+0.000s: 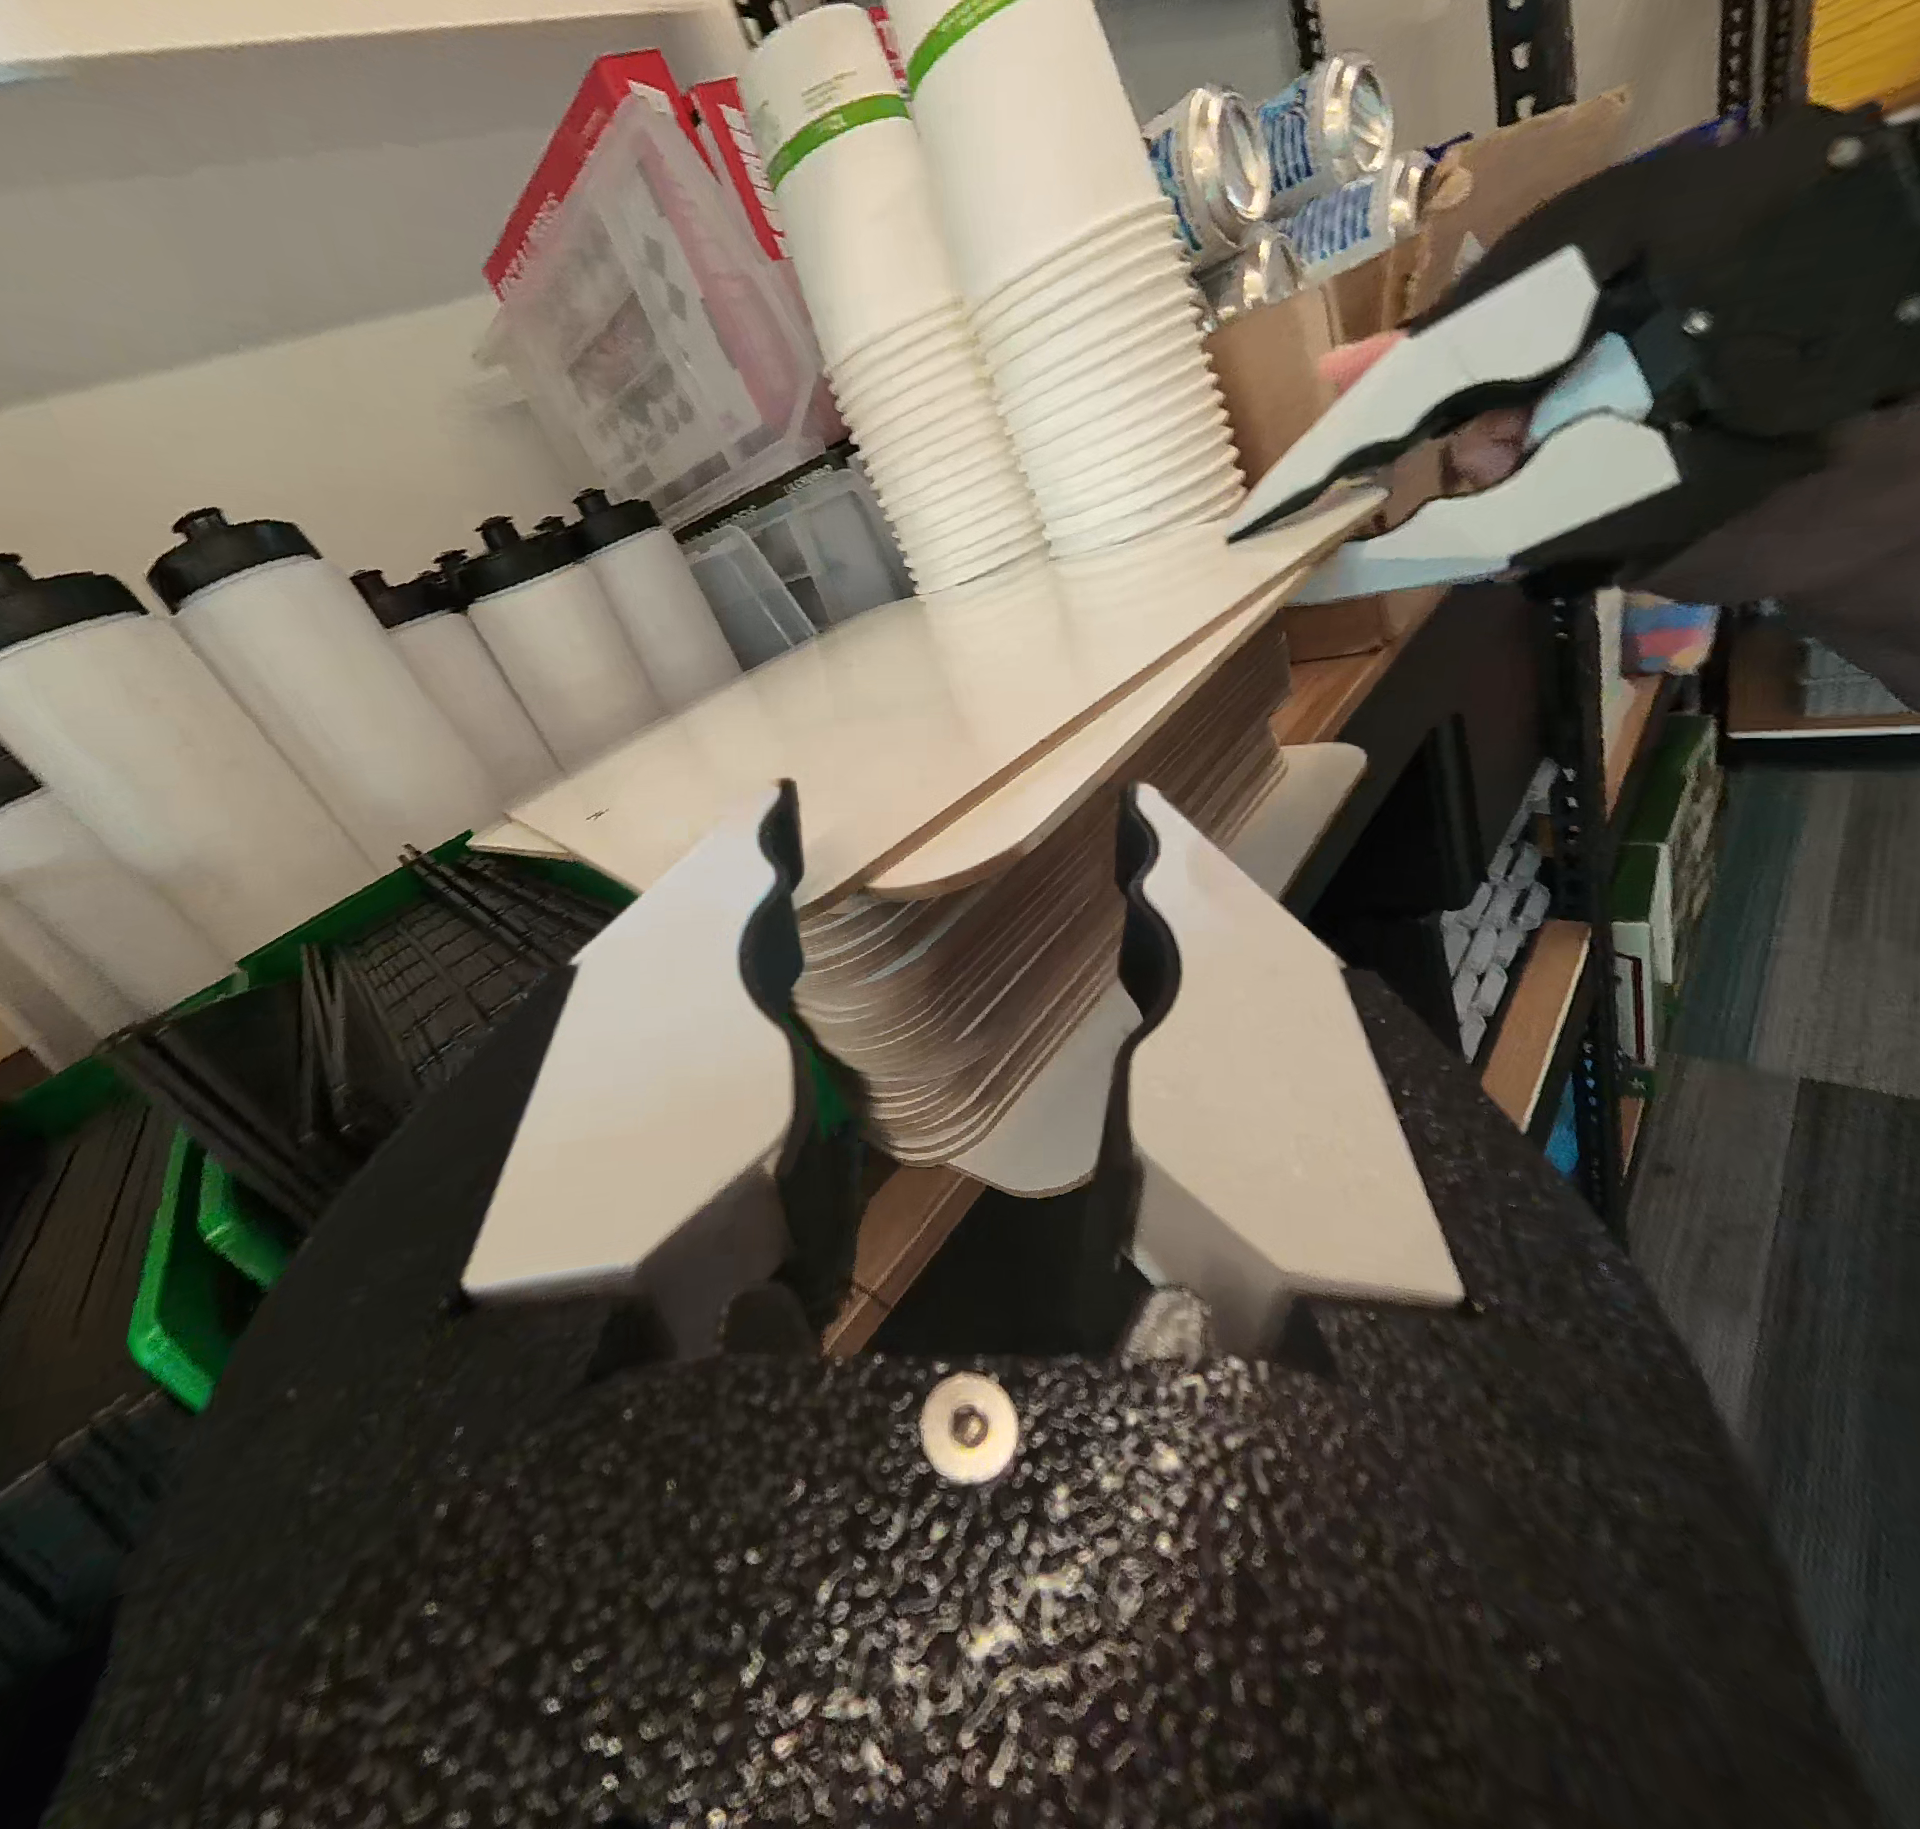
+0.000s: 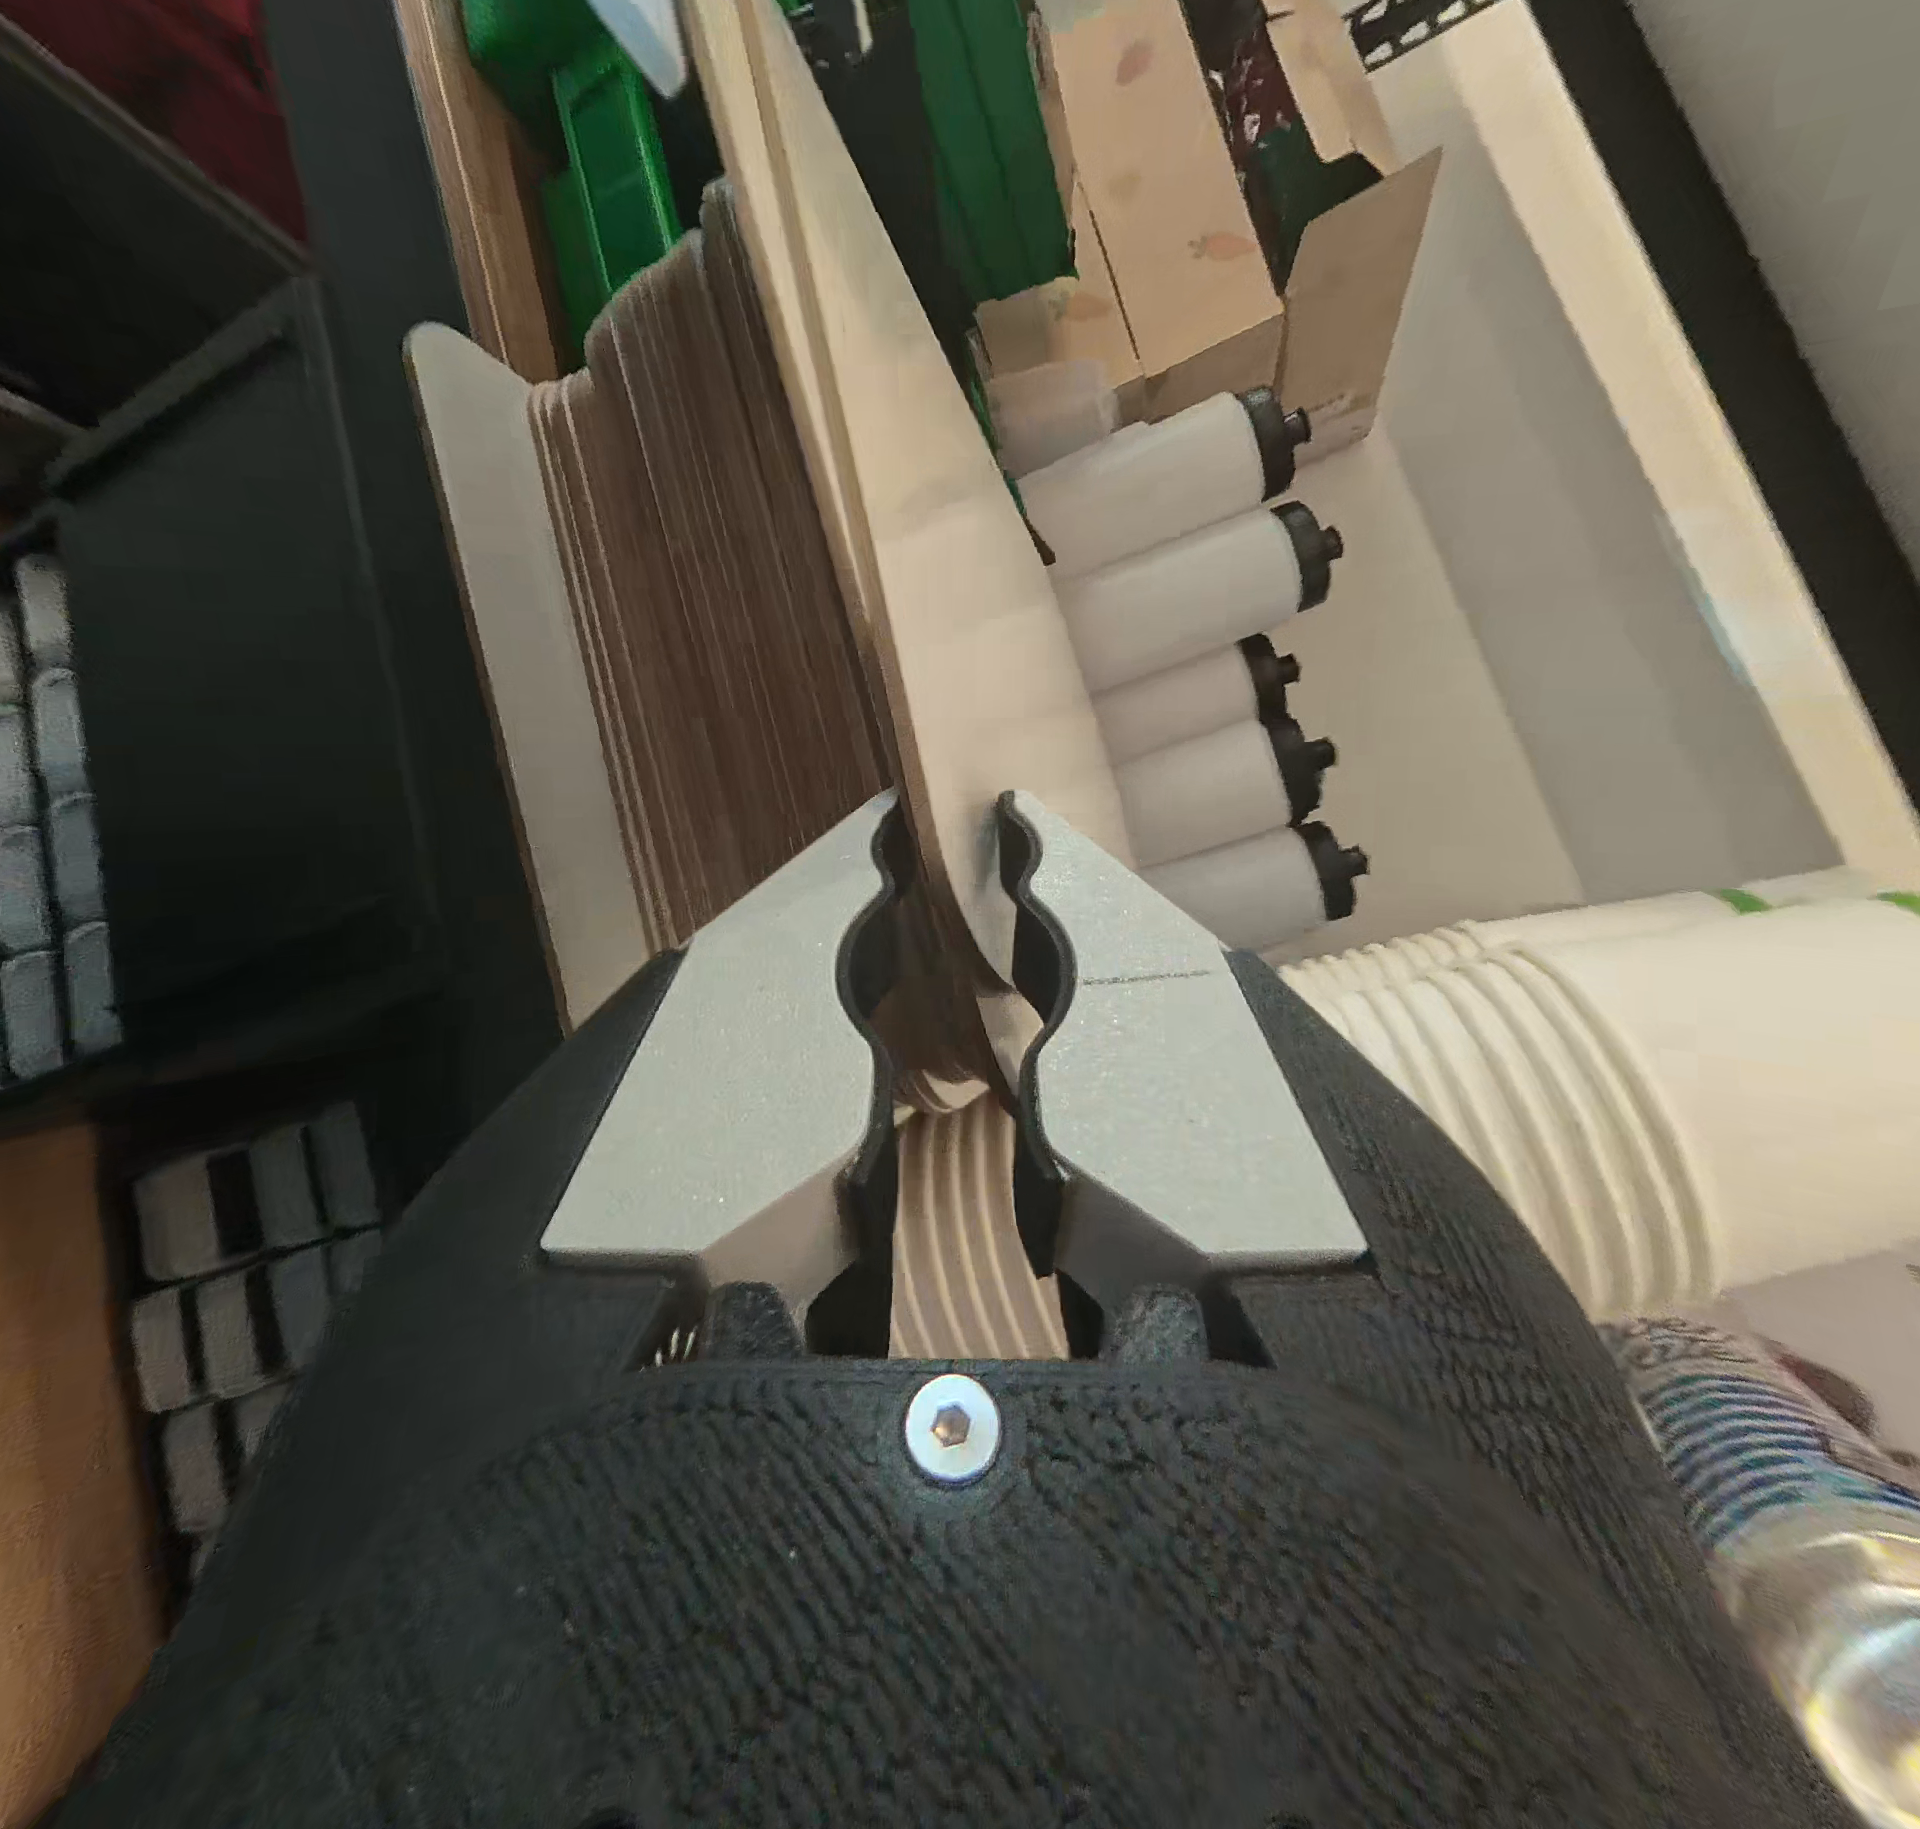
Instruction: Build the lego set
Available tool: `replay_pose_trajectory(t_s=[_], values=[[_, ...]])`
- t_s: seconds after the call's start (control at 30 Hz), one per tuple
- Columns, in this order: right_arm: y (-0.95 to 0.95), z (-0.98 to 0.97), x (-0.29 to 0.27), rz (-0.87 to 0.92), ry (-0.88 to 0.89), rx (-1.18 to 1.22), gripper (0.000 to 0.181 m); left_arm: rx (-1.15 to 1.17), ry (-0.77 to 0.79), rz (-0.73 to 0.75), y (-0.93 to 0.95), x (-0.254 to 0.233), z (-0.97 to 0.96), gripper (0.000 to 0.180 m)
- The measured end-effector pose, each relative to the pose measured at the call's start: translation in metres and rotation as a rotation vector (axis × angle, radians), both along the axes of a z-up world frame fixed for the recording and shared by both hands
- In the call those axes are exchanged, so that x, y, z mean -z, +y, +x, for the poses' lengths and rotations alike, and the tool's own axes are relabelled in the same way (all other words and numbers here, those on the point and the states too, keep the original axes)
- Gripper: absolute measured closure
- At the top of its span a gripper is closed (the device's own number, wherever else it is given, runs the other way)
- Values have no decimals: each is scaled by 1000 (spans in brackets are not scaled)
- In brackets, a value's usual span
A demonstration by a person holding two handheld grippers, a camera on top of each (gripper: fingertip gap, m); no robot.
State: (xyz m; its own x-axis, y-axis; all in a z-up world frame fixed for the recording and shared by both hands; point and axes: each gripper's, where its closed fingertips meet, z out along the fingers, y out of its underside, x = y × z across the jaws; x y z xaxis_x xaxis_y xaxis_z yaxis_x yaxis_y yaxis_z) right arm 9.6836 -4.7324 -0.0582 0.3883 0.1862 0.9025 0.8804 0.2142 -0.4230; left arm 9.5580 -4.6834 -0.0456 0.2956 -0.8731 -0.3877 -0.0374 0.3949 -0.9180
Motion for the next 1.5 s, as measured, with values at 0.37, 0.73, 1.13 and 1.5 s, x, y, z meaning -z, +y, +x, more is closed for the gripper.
replay_pose_trajectory(t_s=[0.37, 0.73, 1.13, 1.5], values=[[-8, -18, 12, -213, -257, 46, 143, 13, 359, 416, 14, 11, -23, 115], [-34, -32, -5, -179, -165, 43, 144, -1, 562, 823, 38, 3, -20, 173], [-30, -41, -43, 154, -111, -55, 130, 103, 249, 702, 2, -50, -70, 176], [-13, -107, -40, 225, -230, -252, 166, 247, 78, 529, -21, -42, -160, 174]])
